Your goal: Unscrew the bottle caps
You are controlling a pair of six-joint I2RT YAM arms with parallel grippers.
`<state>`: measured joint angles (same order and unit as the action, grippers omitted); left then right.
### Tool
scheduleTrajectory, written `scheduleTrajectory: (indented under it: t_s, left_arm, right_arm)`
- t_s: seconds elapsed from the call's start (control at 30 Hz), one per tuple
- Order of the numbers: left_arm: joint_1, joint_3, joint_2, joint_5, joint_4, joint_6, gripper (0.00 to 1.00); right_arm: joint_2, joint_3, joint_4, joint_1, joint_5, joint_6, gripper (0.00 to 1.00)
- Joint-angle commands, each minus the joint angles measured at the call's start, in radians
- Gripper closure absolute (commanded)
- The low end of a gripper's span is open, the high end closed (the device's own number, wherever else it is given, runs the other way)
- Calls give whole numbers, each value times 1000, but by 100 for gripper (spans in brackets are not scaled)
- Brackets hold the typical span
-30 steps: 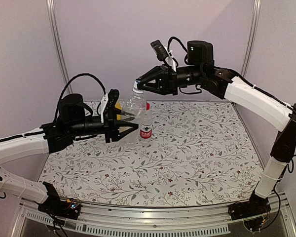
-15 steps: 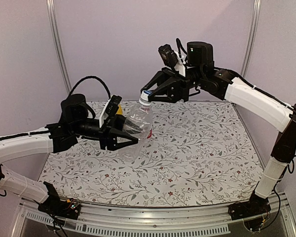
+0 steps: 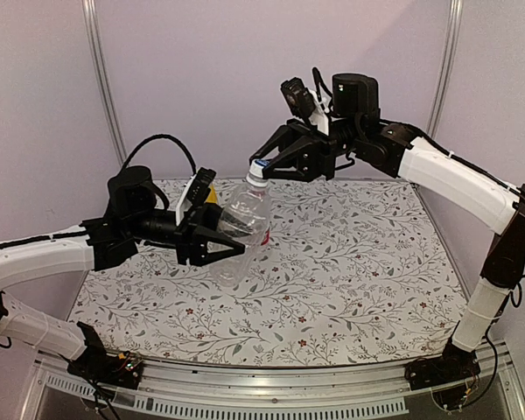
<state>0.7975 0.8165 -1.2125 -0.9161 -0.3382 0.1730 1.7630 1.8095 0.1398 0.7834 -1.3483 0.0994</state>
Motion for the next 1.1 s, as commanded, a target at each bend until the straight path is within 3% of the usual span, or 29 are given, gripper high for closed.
scheduleTrajectory:
  t_s: [0.0, 0.33, 0.73, 0.9, 1.07]
  left_arm:
    - [-3, 26, -5, -63, -17, -29, 52]
    - [-2, 33, -56, -235, -84, 49, 52]
    - [-11, 34, -32, -137, -44, 15, 54]
    - [-12, 31, -7, -76, -19, -11, 53]
    - [-23, 29, 44, 49, 13, -39, 52]
  right_arm:
    - [-21, -3, -31, -29, 34, -11, 84]
    - [-7, 22, -54, -29, -48, 4, 82]
    - [-9, 37, -64, -45, 122, -61, 84]
    - [-42, 0, -91, -102, 290, -183, 84]
    - [-140, -163, -88, -165, 541, -230, 83]
